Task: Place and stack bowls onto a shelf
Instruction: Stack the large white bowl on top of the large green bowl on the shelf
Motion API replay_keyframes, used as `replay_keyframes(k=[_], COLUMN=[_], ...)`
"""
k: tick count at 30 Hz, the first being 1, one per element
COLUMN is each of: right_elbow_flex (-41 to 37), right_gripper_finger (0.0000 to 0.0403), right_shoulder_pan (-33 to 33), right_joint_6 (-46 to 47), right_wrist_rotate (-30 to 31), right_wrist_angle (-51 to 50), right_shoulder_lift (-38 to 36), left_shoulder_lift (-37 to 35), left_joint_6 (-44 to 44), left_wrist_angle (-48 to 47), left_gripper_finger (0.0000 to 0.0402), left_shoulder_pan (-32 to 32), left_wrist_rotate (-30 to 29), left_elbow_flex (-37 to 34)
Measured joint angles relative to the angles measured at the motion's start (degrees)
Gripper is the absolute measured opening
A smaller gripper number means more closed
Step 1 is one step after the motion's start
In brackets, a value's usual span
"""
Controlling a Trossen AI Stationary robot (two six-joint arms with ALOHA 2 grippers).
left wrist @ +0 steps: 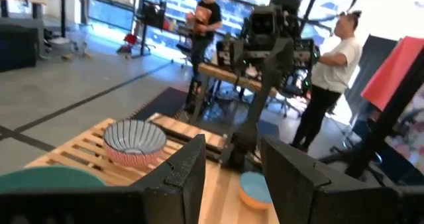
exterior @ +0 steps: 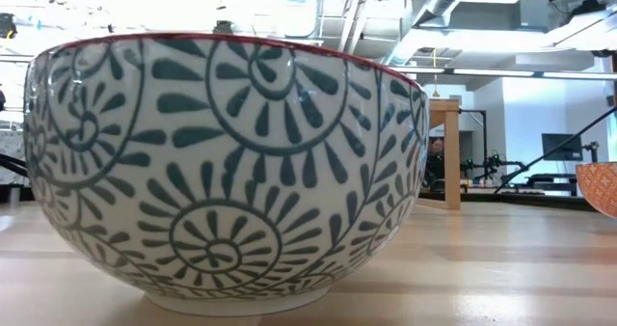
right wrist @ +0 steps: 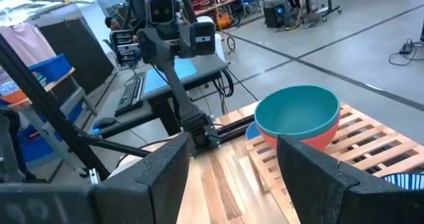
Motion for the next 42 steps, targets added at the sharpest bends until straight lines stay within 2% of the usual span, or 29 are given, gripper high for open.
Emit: replay_keyframes(k=[10,15,18,22,25,29,33,36,39,42], right_elbow_flex=[-0.08,0.04,0.04,0.04,0.02,0.02,0.02,0.02,0.02,0.02], right_gripper_finger=[0.0253,0.0253,0.0253,0.0253,0.0253,0.0253,0.0253,0.0253,0.0253,0.0253], right_shoulder_pan=[-0.11,-0.11,-0.09,-0.09,-0.09,-0.09,-0.1,-0.13,-0.13,-0.13], right_joint_6=[1.13,2.86,3.07,3.07,3.93,3.94,3.56,3.48,3.46,3.5], right_wrist_rotate=[-0.01,-0.03,-0.05,-0.05,-0.08,-0.08,-0.1,-0.1,-0.1,-0.1], right_wrist_angle=[-0.36,-0.17,-0.1,0.01,-0.39,-0.24,-0.32,-0.44,-0.56,-2.0], right_shoulder_lift=[1.58,2.4,3.08,3.34,3.59,3.47,3.5,3.5,3.5,3.5], left_shoulder_lift=[0.4,3.27,5.08,7.94,10.25,13.69,19.03,23.82,29.08,33.9], left_joint_6=[1.6,1.97,4.24,8.9,9.82,6.74,6.88,7.45,4.4,1.4], left_wrist_angle=[-10.93,-22.61,-31.52,-42.98,-49.14,-51.54,-53.22,-53.68,-53.32,-54.78], left_gripper_finger=[0.0128,0.0128,0.0128,0.0128,0.0128,0.0128,0.0128,0.0128,0.0128,0.0128], left_shoulder_pan=[0.0,-1.05,-5.81,-17.32,-27.54,-40.87,-52.46,-58.16,-61.69,-63.3], left_wrist_rotate=[13.94,24.36,26.71,22.86,16.35,6.85,0.93,-1.19,-1.3,1.4], left_elbow_flex=[1.64,4.99,6.5,7.35,8.29,8.76,8.79,8.79,8.79,8.79])
